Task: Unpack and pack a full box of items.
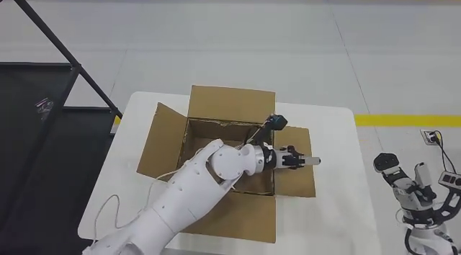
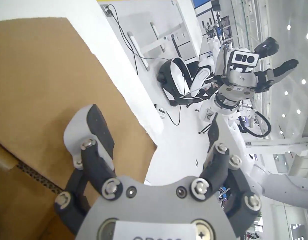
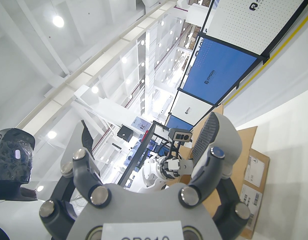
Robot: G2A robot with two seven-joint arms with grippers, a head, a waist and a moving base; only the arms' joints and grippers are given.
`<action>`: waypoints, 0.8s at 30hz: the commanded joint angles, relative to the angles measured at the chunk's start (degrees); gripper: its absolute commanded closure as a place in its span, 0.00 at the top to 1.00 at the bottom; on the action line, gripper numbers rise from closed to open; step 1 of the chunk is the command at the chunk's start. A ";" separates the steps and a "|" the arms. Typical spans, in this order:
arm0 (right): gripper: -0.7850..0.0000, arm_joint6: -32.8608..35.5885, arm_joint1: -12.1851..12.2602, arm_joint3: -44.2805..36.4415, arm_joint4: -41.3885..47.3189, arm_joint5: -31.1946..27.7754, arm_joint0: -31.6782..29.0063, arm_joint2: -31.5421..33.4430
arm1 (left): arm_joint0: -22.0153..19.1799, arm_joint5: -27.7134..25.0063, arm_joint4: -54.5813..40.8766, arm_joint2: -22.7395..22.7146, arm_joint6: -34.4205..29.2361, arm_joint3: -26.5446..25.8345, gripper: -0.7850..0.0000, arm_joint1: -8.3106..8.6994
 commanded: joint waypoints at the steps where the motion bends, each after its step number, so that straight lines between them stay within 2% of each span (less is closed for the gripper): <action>1: 1.00 -0.04 0.01 -1.59 -1.29 -1.44 0.54 -0.41 | 0.81 -1.18 0.62 -1.89 -0.12 -1.59 1.00 0.78; 4: 1.00 -0.07 0.24 -4.87 -7.87 -1.47 2.00 -0.70 | 3.70 -2.28 2.81 -6.80 -0.78 -6.29 1.00 3.08; 7: 1.00 -1.16 0.41 -9.14 -16.27 1.03 4.10 -1.92 | 9.50 -2.04 6.01 -14.91 -1.29 -15.02 1.00 6.41; 11: 1.00 -3.15 0.50 -13.82 -25.55 6.11 8.05 -5.43 | 22.46 -1.23 7.92 -30.51 -3.54 -32.20 1.00 11.00; 15: 1.00 -2.25 0.64 -16.38 -33.77 11.63 13.37 -10.87 | 36.66 -1.95 4.17 -48.14 -5.93 -46.19 1.00 14.07; 18: 1.00 0.06 0.70 -17.23 -41.85 16.66 18.09 -16.45 | 45.90 -4.28 -0.56 -59.78 -6.32 -51.69 1.00 15.28; 20: 1.00 1.94 0.64 -16.79 -46.91 19.77 21.76 -20.91 | 51.17 -6.28 -4.39 -65.95 -6.11 -53.29 1.00 15.71; 23: 1.00 6.99 0.42 -14.64 -55.48 25.42 27.79 -28.73 | 57.57 -9.43 -9.29 -72.47 -6.03 -54.15 1.00 16.05; 24: 1.00 6.99 0.42 -14.64 -55.48 25.42 27.79 -28.73 | 59.31 -10.42 -10.51 -73.81 -6.80 -54.26 1.00 16.15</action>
